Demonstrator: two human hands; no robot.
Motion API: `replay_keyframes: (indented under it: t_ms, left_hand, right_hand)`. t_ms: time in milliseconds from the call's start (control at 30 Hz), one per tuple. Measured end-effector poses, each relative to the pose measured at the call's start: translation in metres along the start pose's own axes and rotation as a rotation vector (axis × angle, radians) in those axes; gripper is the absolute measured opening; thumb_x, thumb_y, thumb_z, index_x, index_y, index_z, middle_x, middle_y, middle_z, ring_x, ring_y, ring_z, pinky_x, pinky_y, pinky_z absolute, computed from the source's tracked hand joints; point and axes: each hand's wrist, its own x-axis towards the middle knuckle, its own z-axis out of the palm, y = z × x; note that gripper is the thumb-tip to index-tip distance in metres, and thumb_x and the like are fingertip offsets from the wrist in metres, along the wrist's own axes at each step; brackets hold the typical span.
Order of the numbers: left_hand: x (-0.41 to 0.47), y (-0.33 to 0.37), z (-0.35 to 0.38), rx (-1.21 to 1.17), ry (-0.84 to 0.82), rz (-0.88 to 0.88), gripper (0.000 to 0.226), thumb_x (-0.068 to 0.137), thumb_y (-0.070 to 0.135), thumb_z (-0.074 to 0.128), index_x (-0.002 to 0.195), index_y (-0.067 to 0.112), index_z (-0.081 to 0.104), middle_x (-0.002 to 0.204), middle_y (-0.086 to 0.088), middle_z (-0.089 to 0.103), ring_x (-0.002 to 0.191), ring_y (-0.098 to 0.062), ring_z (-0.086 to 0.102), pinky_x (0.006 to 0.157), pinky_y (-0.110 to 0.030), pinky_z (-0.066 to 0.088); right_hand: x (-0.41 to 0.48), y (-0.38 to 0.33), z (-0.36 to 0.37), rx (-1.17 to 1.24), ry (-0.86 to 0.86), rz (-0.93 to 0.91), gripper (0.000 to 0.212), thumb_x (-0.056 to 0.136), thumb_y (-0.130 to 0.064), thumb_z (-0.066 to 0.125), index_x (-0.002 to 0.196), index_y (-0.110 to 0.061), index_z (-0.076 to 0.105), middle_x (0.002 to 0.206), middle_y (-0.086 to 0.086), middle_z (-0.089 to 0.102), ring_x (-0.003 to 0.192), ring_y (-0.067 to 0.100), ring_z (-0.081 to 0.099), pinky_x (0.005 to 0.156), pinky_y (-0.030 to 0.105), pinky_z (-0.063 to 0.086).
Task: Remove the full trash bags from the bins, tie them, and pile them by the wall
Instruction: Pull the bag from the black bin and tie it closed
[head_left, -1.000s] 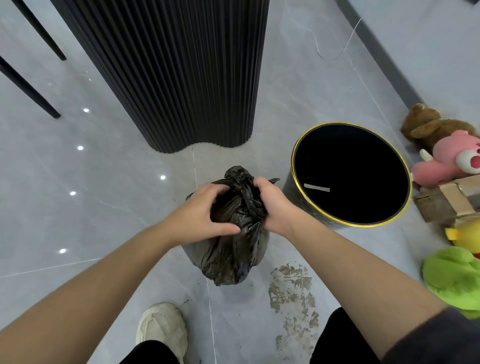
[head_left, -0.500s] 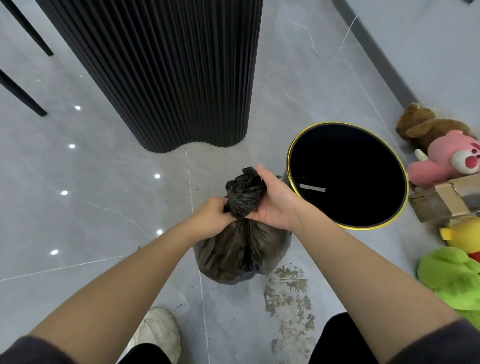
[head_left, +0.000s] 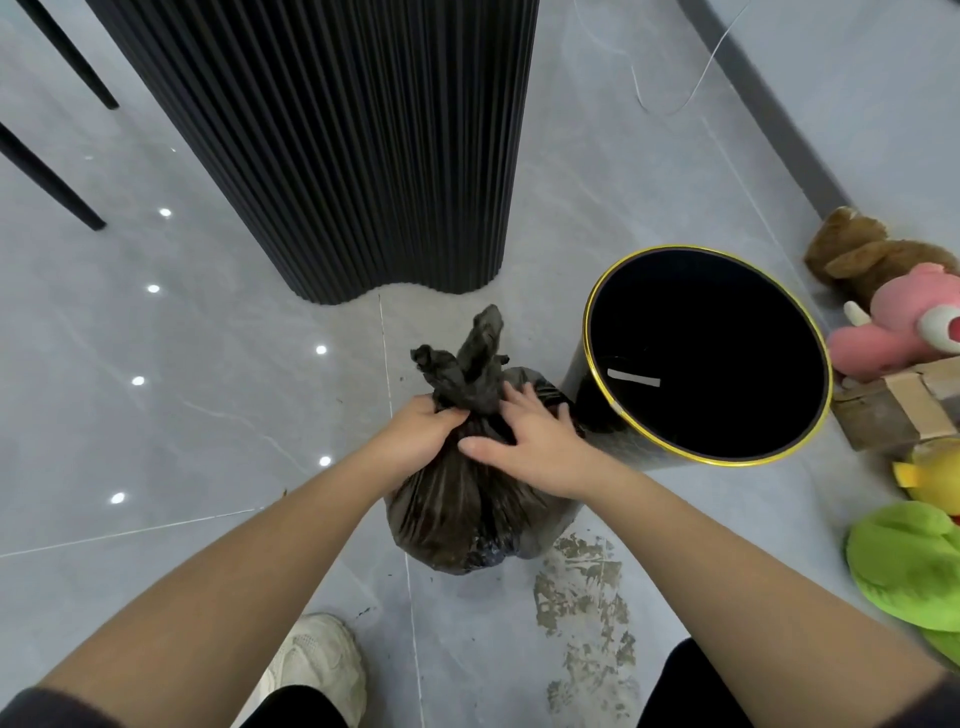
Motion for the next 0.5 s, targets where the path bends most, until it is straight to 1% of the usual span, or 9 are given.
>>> replay_keyframes:
  t_ms: [33, 67, 133, 200, 267, 300, 367, 433, 500]
  left_hand:
    - [-0.001, 0.004, -0.001, 0.016, -0.025, 0.044, 0.017, 0.095, 0.019, 0.051, 0.107, 0.02, 0.063, 0.107, -0.002, 0.067, 0.092, -0.014, 0.063, 0.08, -0.027, 0.051]
    - [-0.001, 0.008, -0.003, 0.05, -0.054, 0.09, 0.017, 0.095, 0.019, 0.052, 0.109, 0.022, 0.062, 0.106, 0.002, 0.066, 0.092, -0.009, 0.061, 0.076, -0.023, 0.049]
    - [-0.002, 0.018, -0.012, 0.16, -0.119, 0.141, 0.012, 0.094, 0.022, 0.055, 0.101, 0.027, 0.063, 0.099, 0.009, 0.065, 0.089, -0.002, 0.06, 0.071, -0.017, 0.048]
    - [-0.002, 0.029, -0.024, 0.326, -0.202, 0.149, 0.009, 0.092, 0.021, 0.057, 0.092, 0.025, 0.065, 0.094, 0.004, 0.067, 0.086, -0.007, 0.061, 0.073, -0.025, 0.053]
    - [0.0, 0.041, -0.029, 0.435, -0.307, 0.133, 0.01, 0.091, 0.014, 0.057, 0.089, 0.01, 0.065, 0.09, -0.008, 0.069, 0.082, -0.015, 0.063, 0.074, -0.037, 0.058]
    - [0.002, 0.047, -0.029, 0.428, -0.335, 0.115, 0.008, 0.09, 0.011, 0.058, 0.088, 0.007, 0.064, 0.087, -0.008, 0.068, 0.079, -0.016, 0.064, 0.071, -0.034, 0.058]
    - [0.009, 0.057, -0.028, 0.423, -0.305, 0.086, 0.003, 0.087, 0.008, 0.061, 0.085, 0.009, 0.062, 0.085, -0.006, 0.066, 0.075, -0.014, 0.063, 0.066, -0.025, 0.056]
    - [0.02, 0.063, -0.031, 0.465, -0.238, 0.085, 0.004, 0.086, 0.011, 0.063, 0.082, 0.01, 0.062, 0.083, -0.005, 0.064, 0.074, -0.014, 0.059, 0.064, -0.023, 0.052]
    - [0.03, 0.063, -0.035, 0.427, -0.19, 0.07, 0.003, 0.086, 0.013, 0.062, 0.084, 0.01, 0.063, 0.085, -0.005, 0.064, 0.077, -0.016, 0.058, 0.067, -0.025, 0.05]
  right_hand:
    - [-0.001, -0.003, 0.003, 0.027, -0.018, -0.06, 0.075, 0.085, -0.062, 0.05, 0.148, -0.031, 0.023, 0.159, -0.006, 0.015, 0.148, 0.024, 0.0, 0.113, 0.059, -0.005]
    - [-0.001, -0.005, 0.006, 0.065, -0.016, -0.083, 0.077, 0.082, -0.064, 0.053, 0.147, -0.033, 0.023, 0.157, -0.008, 0.021, 0.147, 0.022, 0.006, 0.113, 0.06, -0.005]
    - [0.003, -0.006, 0.009, 0.114, 0.014, -0.058, 0.078, 0.078, -0.065, 0.059, 0.142, -0.031, 0.029, 0.147, -0.008, 0.039, 0.141, 0.02, 0.026, 0.113, 0.061, 0.001]
    - [0.01, -0.006, 0.012, 0.143, 0.023, -0.02, 0.079, 0.072, -0.07, 0.061, 0.137, -0.033, 0.034, 0.141, -0.008, 0.048, 0.135, 0.021, 0.035, 0.112, 0.062, 0.008]
    - [0.014, -0.012, 0.016, 0.23, -0.011, -0.01, 0.079, 0.061, -0.079, 0.062, 0.127, -0.038, 0.044, 0.133, -0.012, 0.054, 0.131, 0.02, 0.042, 0.11, 0.062, 0.017]
    - [0.017, -0.013, 0.019, 0.284, -0.029, -0.018, 0.08, 0.055, -0.084, 0.061, 0.121, -0.04, 0.05, 0.127, -0.013, 0.058, 0.127, 0.018, 0.046, 0.108, 0.061, 0.023]
    - [0.027, -0.005, 0.028, 0.396, -0.029, -0.009, 0.084, 0.048, -0.088, 0.06, 0.117, -0.04, 0.054, 0.121, -0.014, 0.062, 0.121, 0.016, 0.052, 0.107, 0.056, 0.031]
    - [0.025, -0.008, 0.025, 0.501, 0.008, 0.027, 0.073, 0.059, -0.076, 0.066, 0.12, -0.036, 0.055, 0.12, -0.012, 0.063, 0.117, 0.016, 0.056, 0.106, 0.05, 0.038]
    - [0.018, -0.018, 0.015, 0.637, 0.029, 0.061, 0.045, 0.085, -0.044, 0.064, 0.123, -0.022, 0.053, 0.121, -0.002, 0.063, 0.114, 0.017, 0.057, 0.104, 0.041, 0.043]
